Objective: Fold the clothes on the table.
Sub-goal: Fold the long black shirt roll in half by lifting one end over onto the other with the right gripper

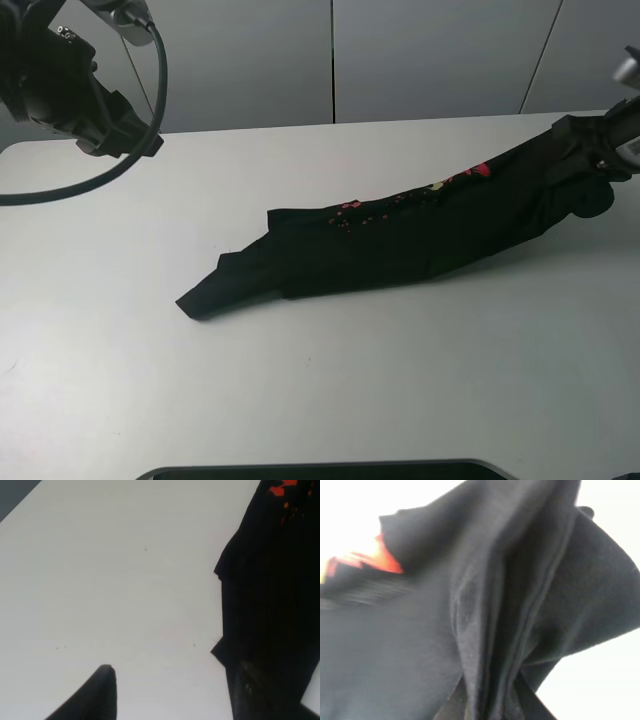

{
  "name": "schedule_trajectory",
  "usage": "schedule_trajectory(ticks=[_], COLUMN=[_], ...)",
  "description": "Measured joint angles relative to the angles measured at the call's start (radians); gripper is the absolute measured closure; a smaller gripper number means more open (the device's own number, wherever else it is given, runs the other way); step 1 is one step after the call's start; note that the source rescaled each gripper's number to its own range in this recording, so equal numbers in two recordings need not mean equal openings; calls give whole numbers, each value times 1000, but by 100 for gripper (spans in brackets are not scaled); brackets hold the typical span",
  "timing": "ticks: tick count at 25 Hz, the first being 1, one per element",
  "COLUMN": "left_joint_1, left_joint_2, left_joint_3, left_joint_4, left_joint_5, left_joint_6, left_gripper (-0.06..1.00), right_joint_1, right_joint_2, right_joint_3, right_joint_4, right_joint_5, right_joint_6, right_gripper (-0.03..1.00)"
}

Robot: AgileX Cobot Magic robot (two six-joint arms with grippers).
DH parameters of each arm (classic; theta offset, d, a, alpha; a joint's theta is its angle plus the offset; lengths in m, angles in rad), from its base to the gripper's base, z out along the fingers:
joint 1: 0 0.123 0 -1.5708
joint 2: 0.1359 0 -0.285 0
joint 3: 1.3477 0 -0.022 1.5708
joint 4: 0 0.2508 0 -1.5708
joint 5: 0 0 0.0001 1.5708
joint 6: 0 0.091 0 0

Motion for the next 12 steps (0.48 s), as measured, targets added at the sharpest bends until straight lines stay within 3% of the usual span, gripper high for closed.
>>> schedule_trajectory(ticks=[3, 6, 9, 12], left_joint_1=[0, 0, 0, 0], left_joint_2=[0, 0, 0, 0], left_joint_3=[0, 0, 0, 0], left_joint_4=[-6, -14, -28, -50], left_joint_5=[0, 0, 0, 0], left_joint_6=[0, 0, 0, 0], left_gripper=[27, 27, 28, 28], right_joint_1=[34, 125, 265, 433], right_joint_2=[-134, -196, -178, -124], right_joint_3=[0, 0, 0, 0], right_joint_4=[59, 101, 115, 129], right_joint_5=[80, 110, 93, 13], right_joint_6=[4, 23, 62, 96], right_gripper=[87, 87, 87, 87])
